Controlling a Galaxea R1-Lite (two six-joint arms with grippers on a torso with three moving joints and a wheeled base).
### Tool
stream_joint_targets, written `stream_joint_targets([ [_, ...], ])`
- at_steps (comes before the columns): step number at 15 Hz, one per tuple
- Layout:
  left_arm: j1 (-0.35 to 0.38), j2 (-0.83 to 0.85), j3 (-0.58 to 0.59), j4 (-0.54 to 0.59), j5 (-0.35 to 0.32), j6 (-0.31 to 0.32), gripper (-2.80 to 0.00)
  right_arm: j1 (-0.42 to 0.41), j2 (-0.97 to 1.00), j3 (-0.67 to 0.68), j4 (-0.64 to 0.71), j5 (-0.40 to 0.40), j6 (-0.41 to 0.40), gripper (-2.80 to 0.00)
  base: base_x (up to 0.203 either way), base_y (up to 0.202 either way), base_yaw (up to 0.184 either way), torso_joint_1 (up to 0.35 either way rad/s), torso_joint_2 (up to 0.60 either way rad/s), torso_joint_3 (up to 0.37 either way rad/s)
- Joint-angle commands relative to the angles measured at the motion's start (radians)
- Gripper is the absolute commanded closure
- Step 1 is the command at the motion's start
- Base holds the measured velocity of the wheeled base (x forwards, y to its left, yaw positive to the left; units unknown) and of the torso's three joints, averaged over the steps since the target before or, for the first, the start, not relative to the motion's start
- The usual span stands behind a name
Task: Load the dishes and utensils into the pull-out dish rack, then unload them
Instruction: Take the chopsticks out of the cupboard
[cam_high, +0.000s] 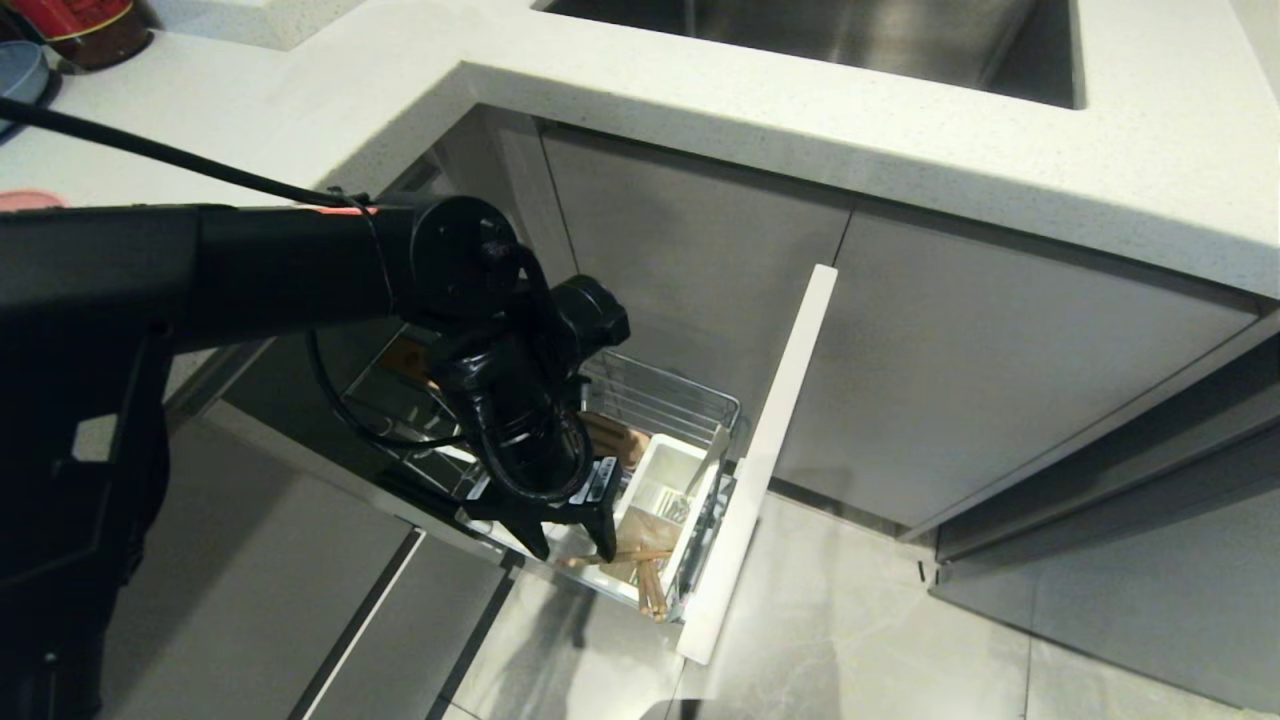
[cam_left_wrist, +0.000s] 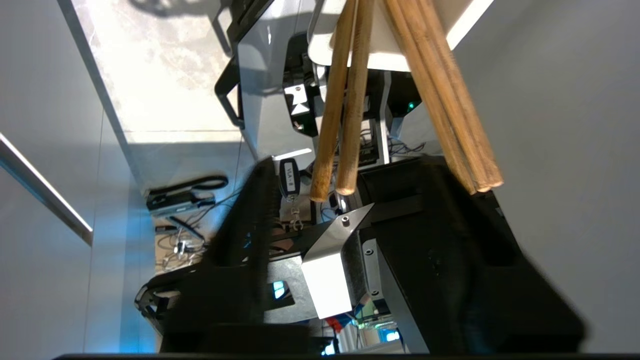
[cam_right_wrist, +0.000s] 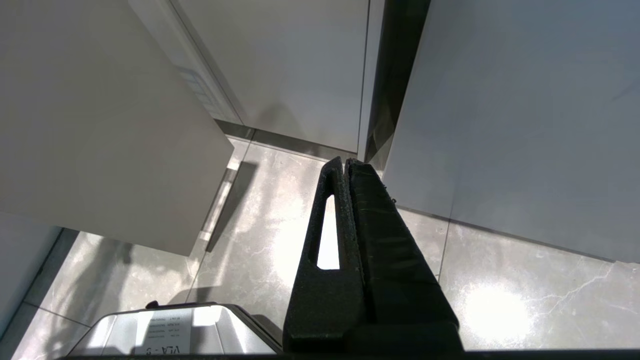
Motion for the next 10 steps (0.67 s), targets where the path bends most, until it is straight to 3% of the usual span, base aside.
stream_joint_targets([
  [1,0.000,0.024,0.000,0.010,-0.001,-0.001,-2.80,0.000,-0.004,0.000,0.000,0.000,0.001,0.00,0.000,0.000,0.000,0.000,0.00,0.000],
  [10,0.011,0.133,0.000,0.060,-0.001,0.068,-2.80,0.000,-0.004,0.000,0.000,0.000,0.001,0.00,0.000,0.000,0.000,0.000,0.00,0.000],
])
